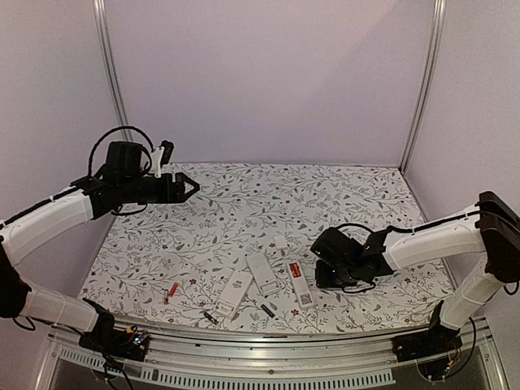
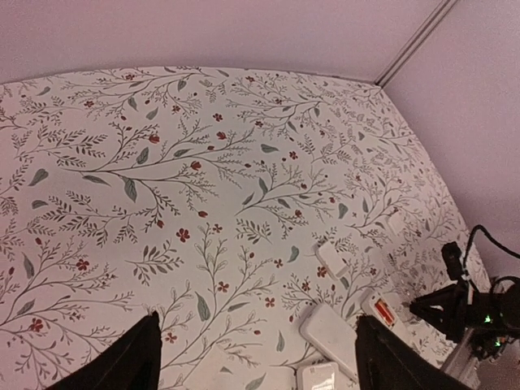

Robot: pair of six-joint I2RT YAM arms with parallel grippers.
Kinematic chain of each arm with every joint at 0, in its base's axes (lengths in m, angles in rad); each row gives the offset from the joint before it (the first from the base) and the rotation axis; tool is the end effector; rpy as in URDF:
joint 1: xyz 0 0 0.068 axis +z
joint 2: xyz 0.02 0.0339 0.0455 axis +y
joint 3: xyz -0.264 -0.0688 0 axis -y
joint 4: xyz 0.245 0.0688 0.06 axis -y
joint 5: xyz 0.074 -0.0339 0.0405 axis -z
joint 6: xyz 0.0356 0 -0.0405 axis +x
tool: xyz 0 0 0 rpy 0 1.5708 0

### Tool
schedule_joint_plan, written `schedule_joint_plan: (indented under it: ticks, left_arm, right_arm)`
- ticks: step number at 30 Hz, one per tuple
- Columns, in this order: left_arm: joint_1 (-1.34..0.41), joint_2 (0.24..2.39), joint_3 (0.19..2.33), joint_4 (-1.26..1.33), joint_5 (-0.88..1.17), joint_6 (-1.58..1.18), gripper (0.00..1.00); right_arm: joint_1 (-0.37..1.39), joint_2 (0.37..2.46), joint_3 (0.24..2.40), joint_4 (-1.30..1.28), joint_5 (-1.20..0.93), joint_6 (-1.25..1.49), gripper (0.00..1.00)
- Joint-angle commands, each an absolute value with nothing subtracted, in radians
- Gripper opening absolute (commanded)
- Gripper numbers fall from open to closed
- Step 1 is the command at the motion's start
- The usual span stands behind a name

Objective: Unload the batteries from the remote control
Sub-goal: Pick up the screwdriver from the center of the board, then pass from the right arm to the left

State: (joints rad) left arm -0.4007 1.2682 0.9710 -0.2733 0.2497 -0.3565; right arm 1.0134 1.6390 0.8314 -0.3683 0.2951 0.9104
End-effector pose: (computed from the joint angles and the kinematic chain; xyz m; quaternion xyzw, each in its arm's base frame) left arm 0.2585 -0.1191 0.2925 0.0789 0.8691 -0.2774 0.4017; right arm 0.1634 0.2426 0.1416 -0.0211 0.9701 0.0767 0.2292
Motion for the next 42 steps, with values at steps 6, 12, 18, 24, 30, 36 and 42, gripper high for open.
schedule_joint_plan:
  ticks: [6,12,18,24,30,36,42]
  left_arm:
    - [-0.427,1.142,0.904,-0.117,0.434,-0.305,0.82]
    - [-0.523,1.146,0.857,0.026,0.695,-0.290,0.82]
    - [-0.579,1.214,0.857,0.080,0.853,-0.330,0.83]
    - [-0.599,1.275,0.863,0.112,0.928,-0.375,0.83]
    - [-0.599,1.307,0.857,0.143,0.951,-0.414,0.81]
    - [-0.599,1.353,0.880,0.098,0.926,-0.411,0.57]
    - [-0.591,1.374,0.890,0.079,0.897,-0.415,0.34]
  right_arm:
    - [1.009,1.285,0.673,0.056,0.031,0.694,0.00]
    - [1.011,1.259,0.720,0.199,-0.213,0.634,0.00]
    - [1.034,1.309,0.815,0.208,-0.312,0.585,0.00]
    - [1.073,1.401,0.909,0.147,-0.274,0.532,0.00]
    - [1.123,1.503,1.033,0.002,-0.121,0.459,0.00]
    - [1.144,1.554,1.080,-0.051,-0.041,0.419,0.00]
    - [1.146,1.559,1.083,-0.069,-0.007,0.395,0.00]
